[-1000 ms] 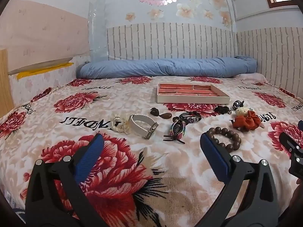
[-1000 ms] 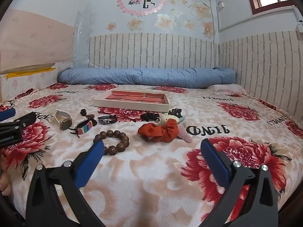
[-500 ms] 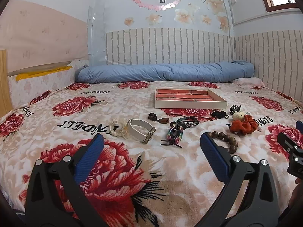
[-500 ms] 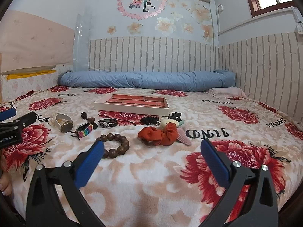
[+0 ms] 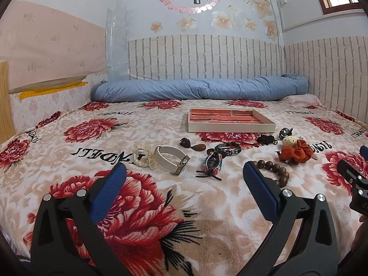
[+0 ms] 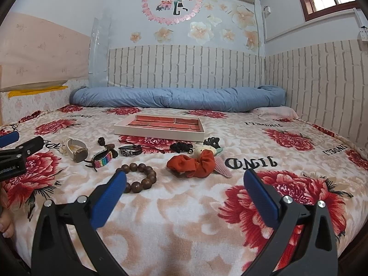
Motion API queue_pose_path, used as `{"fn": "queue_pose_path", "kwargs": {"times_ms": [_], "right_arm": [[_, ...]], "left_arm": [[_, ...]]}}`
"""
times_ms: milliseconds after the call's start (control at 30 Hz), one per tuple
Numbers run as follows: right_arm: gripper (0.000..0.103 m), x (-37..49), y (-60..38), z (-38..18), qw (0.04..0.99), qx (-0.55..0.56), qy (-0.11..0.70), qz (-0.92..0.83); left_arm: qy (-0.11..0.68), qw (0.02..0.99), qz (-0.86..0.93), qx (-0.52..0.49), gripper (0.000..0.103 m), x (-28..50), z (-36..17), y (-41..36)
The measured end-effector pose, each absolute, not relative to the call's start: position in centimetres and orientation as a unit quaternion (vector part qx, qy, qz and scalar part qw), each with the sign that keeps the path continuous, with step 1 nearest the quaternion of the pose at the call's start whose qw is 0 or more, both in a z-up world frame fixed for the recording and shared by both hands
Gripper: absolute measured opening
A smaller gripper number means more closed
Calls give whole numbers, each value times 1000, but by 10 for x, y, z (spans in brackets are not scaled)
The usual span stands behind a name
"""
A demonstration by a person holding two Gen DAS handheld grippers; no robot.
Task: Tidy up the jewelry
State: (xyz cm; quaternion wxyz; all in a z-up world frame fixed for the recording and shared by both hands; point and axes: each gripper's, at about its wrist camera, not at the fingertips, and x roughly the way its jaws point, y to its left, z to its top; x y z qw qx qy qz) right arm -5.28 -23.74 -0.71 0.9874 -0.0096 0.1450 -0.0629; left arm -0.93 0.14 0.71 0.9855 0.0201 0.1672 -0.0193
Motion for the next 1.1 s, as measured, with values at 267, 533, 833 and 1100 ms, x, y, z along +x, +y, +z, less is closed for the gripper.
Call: {"fn": "queue_pose_path", "kwargs": {"times_ms": [267,533,833,1100], "right_arm": [[99,-52,-239,-7,987,-8,144,-63],[99,-53,-239,-6,988,-7,144,-63],[99,-53,-239,-6,987,-7,145,-63],[99,-53,-241,-6,987,-7,145,-64]], "left_arm": [[167,986,-20,22,98,-9,7,1],[167,986,-20,22,98,-8,8,2],[168,985,-20,22,98,-10,7,1],[168,985,-20,23,98,-10,7,0]]}}
